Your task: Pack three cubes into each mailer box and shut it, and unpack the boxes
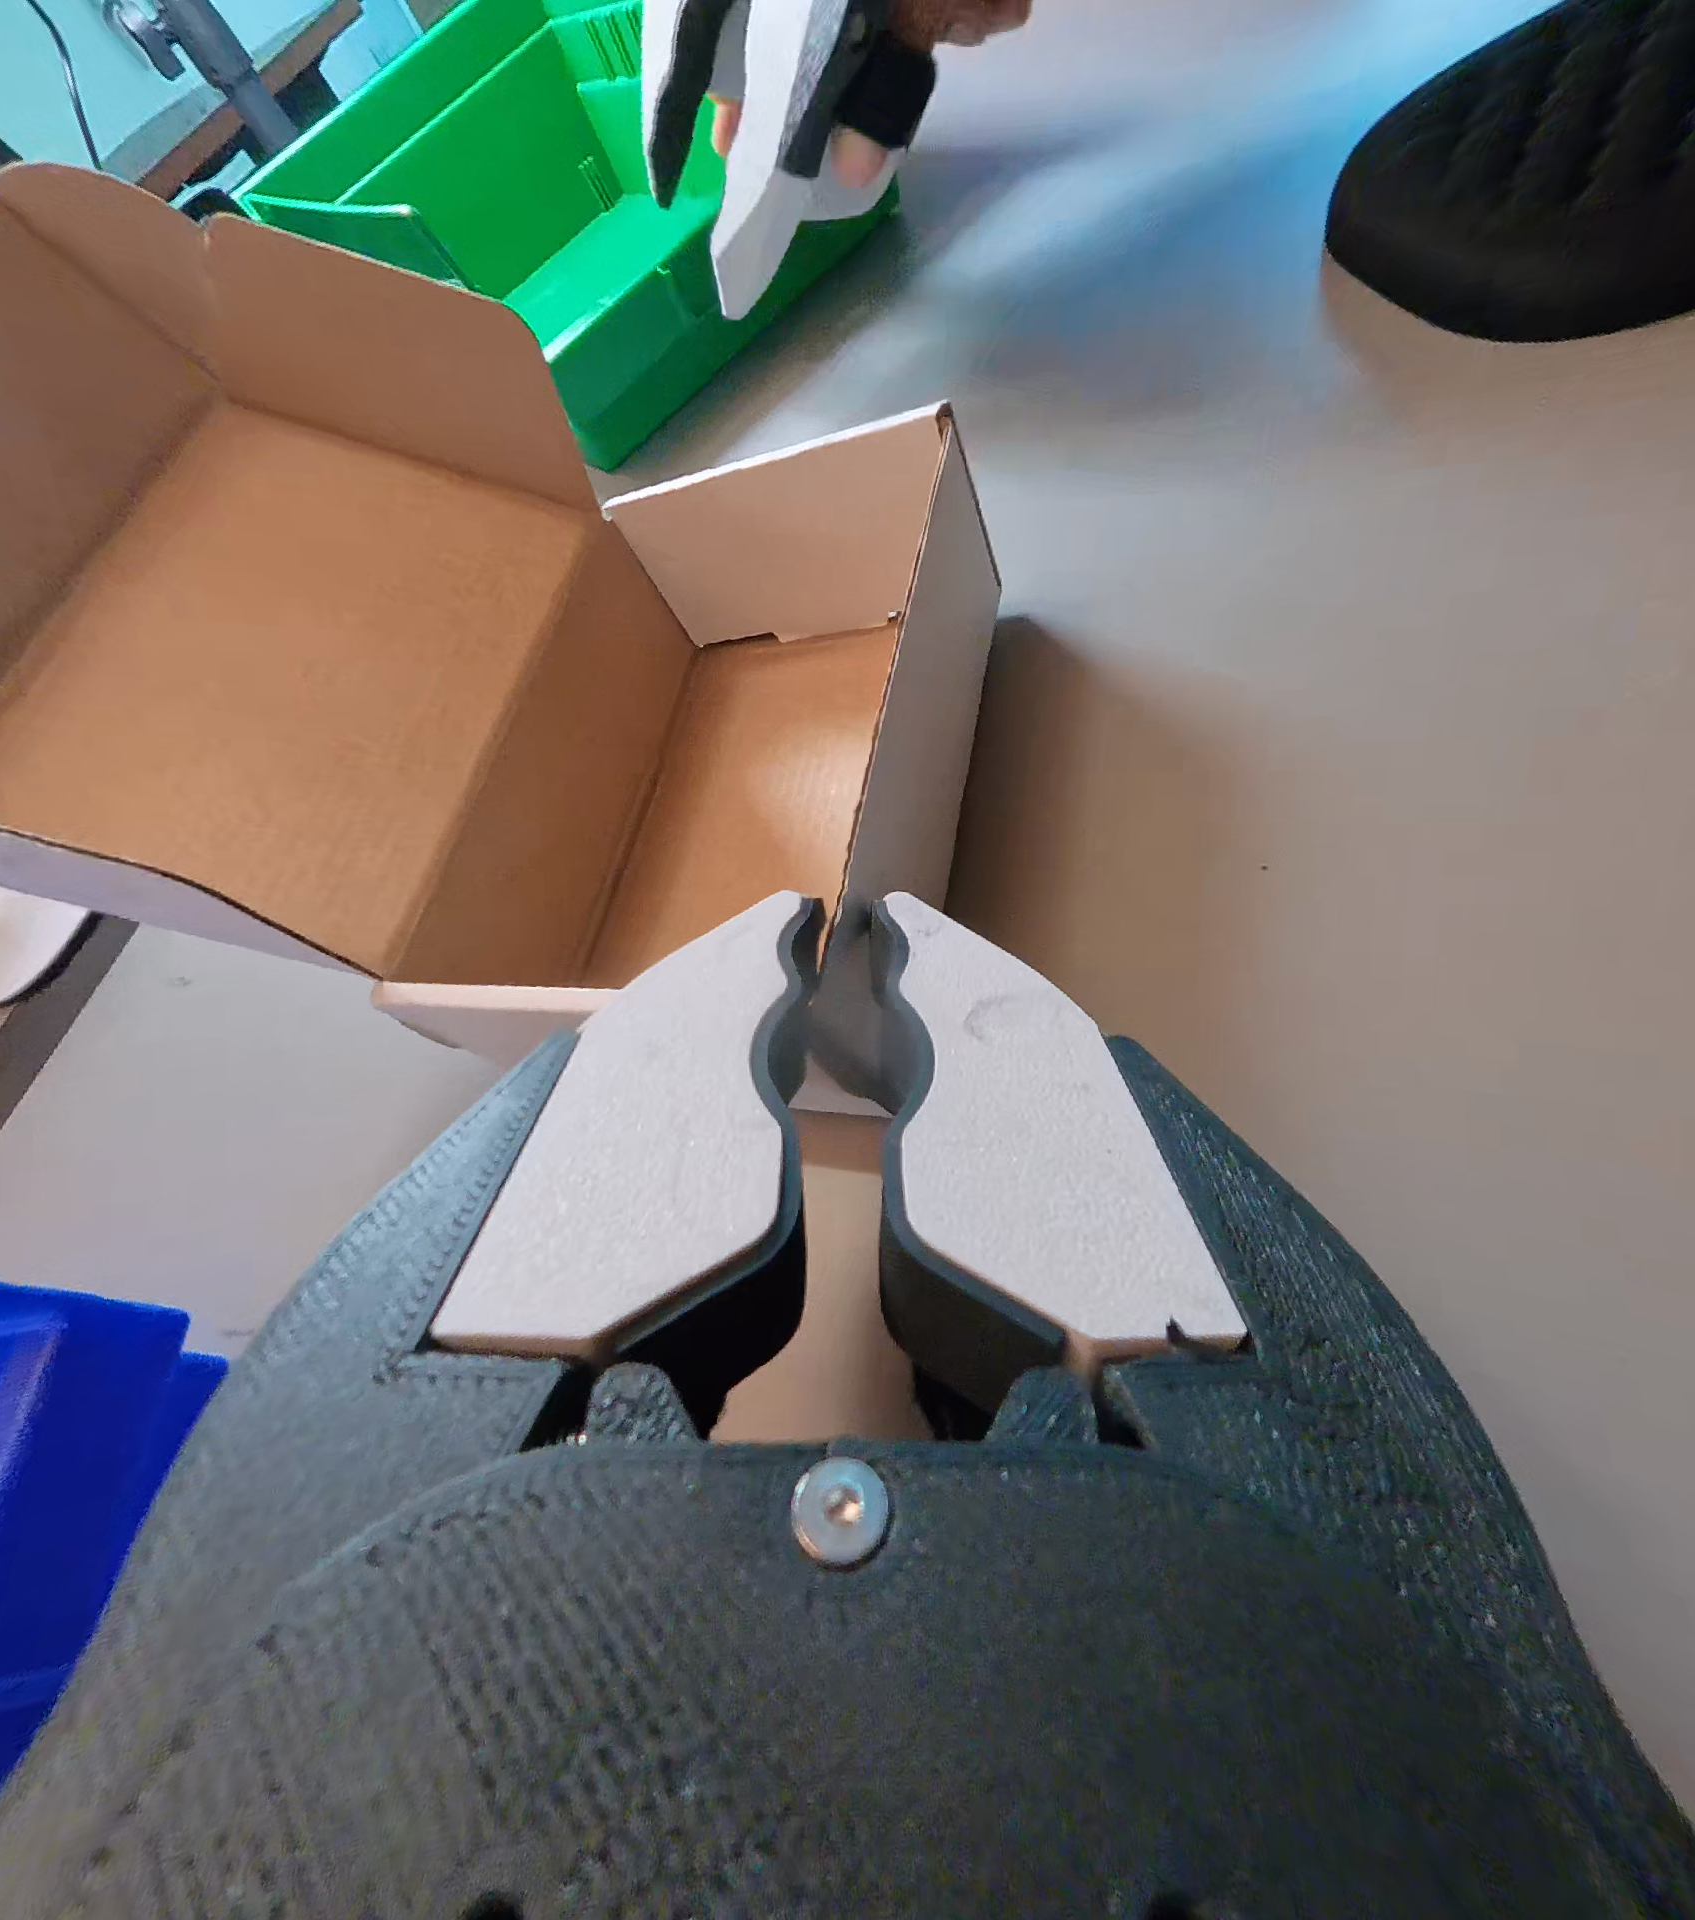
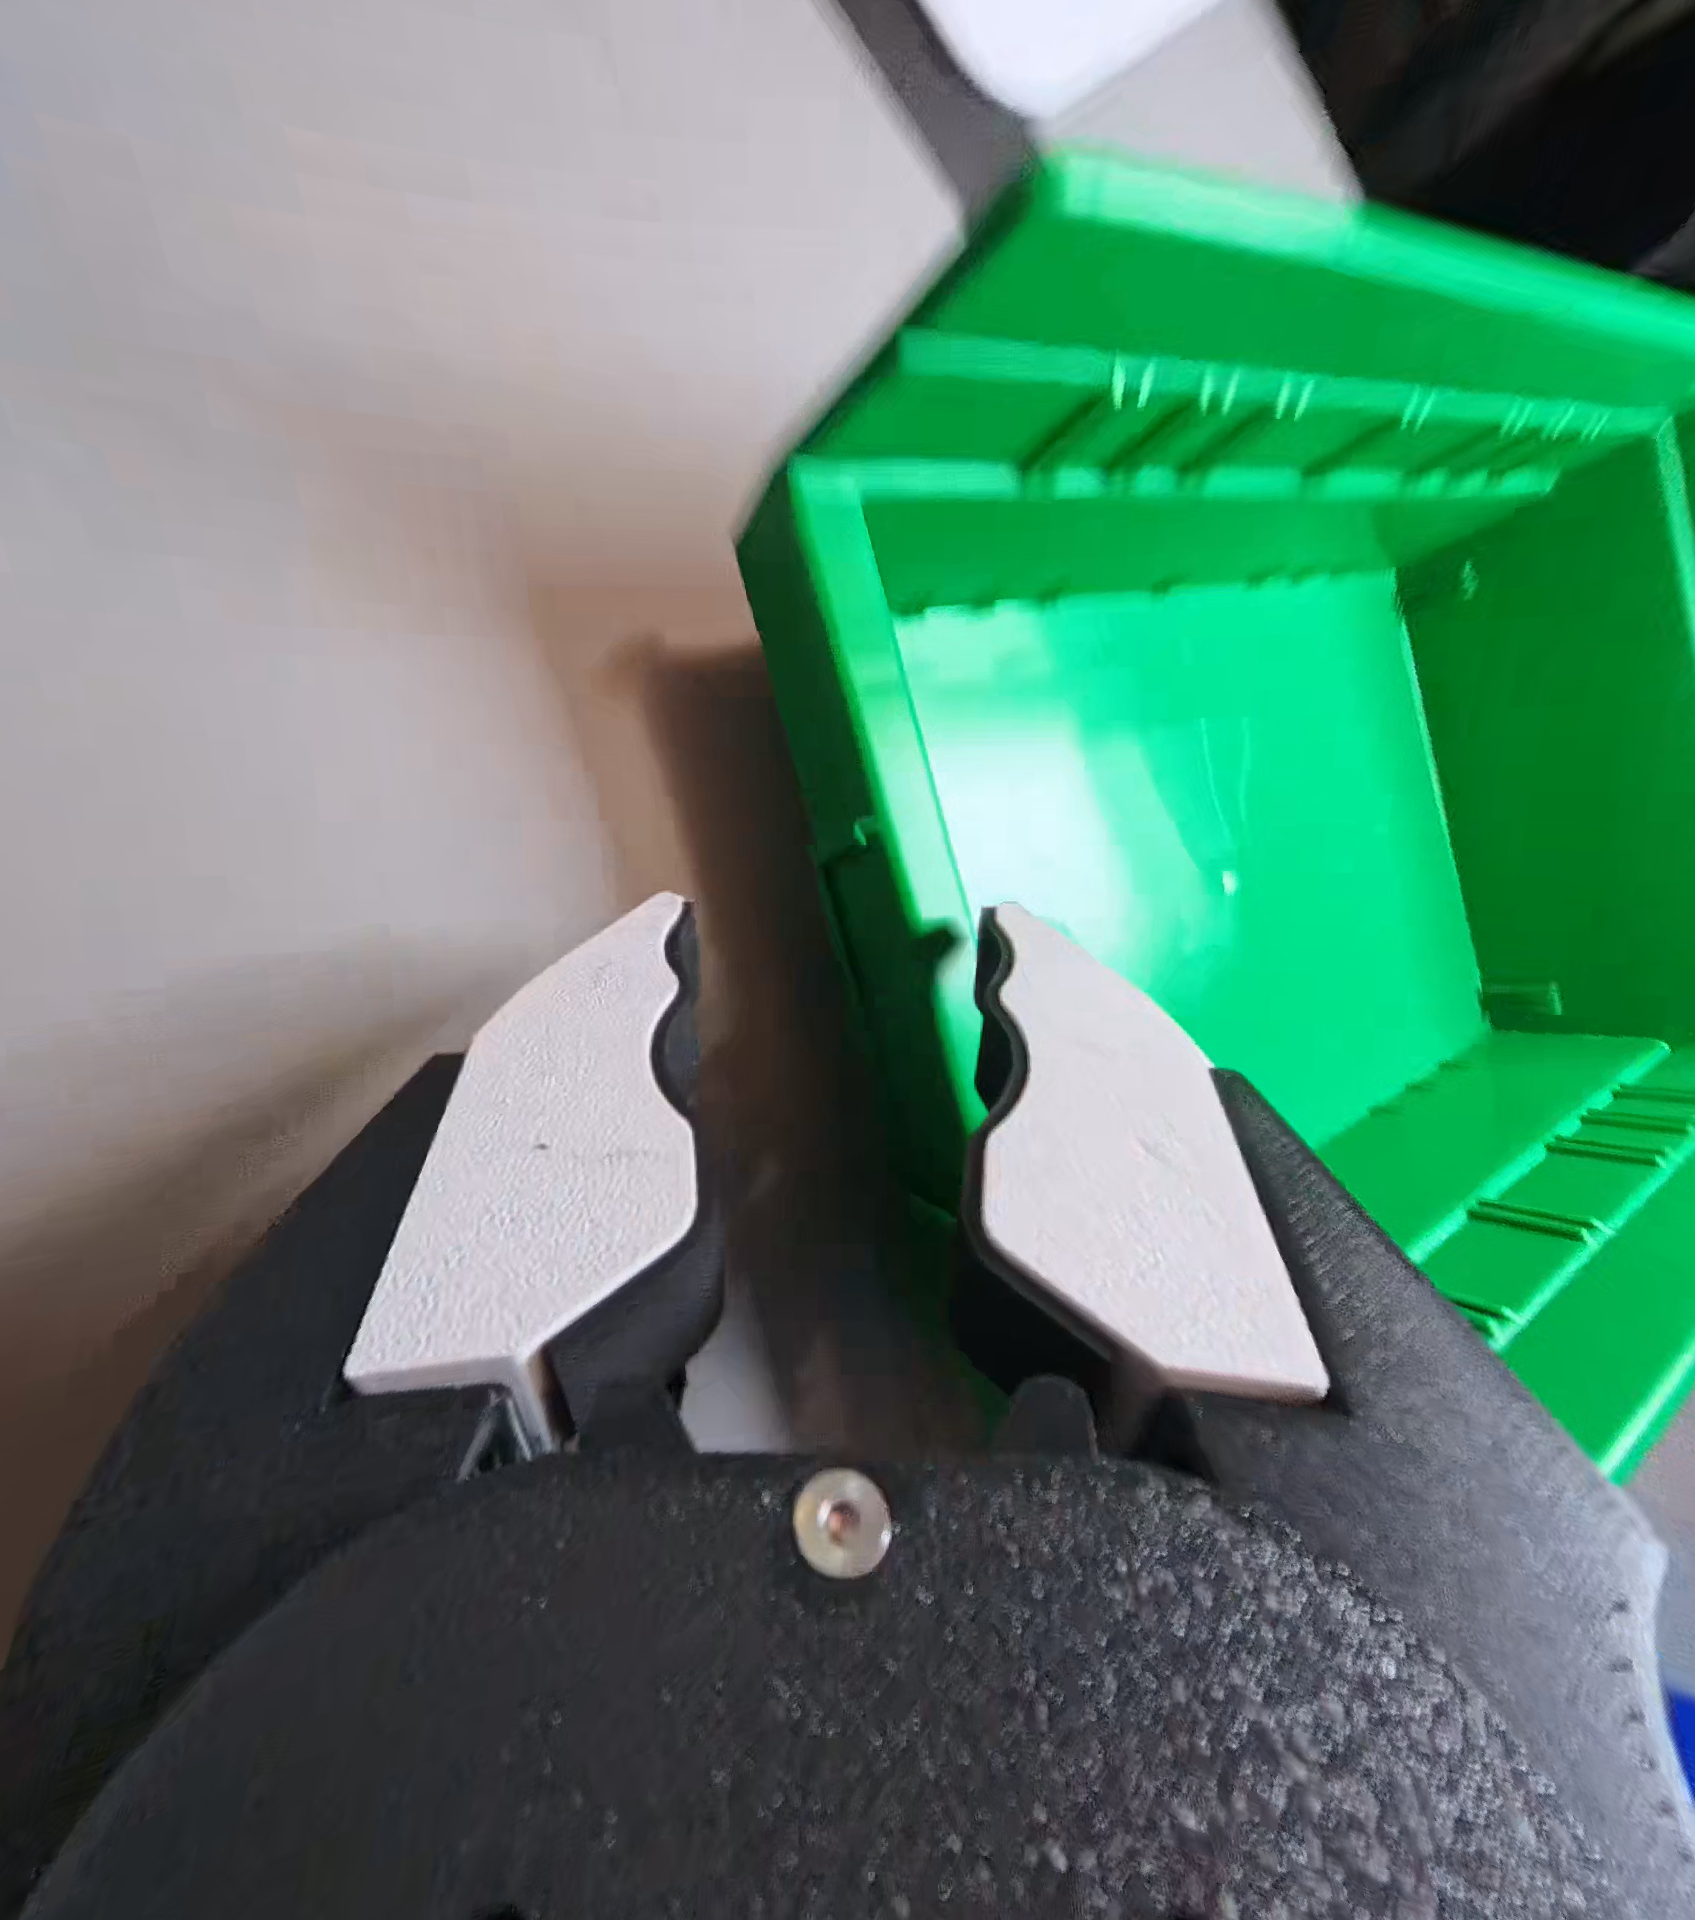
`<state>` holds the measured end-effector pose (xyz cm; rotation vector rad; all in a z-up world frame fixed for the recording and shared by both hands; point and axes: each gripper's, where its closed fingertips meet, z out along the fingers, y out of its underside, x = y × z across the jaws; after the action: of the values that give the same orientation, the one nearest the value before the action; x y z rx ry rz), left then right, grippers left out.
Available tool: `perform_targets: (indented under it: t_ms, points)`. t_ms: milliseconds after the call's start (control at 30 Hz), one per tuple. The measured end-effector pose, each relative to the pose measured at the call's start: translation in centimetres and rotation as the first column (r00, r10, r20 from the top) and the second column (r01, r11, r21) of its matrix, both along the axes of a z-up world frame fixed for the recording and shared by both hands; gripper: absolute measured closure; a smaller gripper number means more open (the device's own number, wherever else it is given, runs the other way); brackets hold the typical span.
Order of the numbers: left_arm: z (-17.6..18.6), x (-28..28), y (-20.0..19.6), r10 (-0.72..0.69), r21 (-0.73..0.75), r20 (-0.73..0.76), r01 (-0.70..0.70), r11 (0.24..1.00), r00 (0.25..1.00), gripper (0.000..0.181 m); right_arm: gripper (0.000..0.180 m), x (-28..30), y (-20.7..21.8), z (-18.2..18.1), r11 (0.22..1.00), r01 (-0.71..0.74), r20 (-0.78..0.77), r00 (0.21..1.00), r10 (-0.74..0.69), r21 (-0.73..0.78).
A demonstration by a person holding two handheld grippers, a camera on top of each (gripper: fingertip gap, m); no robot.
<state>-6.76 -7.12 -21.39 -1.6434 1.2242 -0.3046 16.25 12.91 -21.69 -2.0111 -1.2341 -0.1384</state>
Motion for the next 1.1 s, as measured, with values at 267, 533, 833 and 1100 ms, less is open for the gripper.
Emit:
perform_targets:
  t_ms: [267, 533, 833, 1100]
  points:
    - [3.6, -1.2, -0.5, -0.026, -0.084, 0.238, 0.047, 0.995, 0.971, 0.151, 0.129, -8.5, -7.9, 3.9, 0.968, -0.179, -0.538, 0.807, 0.245, 0.174]
    - [11.4, -14.0, 5.5, 0.344, -0.079, 0.407, -0.343, 0.936, 0.846, 0.142, 0.127, -7.0, -7.6, 5.1, 0.986, -0.119, -0.650, 0.742, 0.167, 0.117]
    - [11.7, -27.9, 12.4, 0.606, -0.333, 0.067, -0.555, 0.762, 0.792, 0.139, 0.127, -7.6, -11.1, 6.8, 0.976, -0.187, -0.682, 0.701, 0.211, 0.110]
    - [3.5, -31.8, 14.4, 0.339, -0.383, -0.586, -0.620, 0.684, 0.736, 0.136, 0.129, -7.9, -11.3, 4.5, 0.969, -0.243, -0.681, 0.700, 0.215, 0.056]
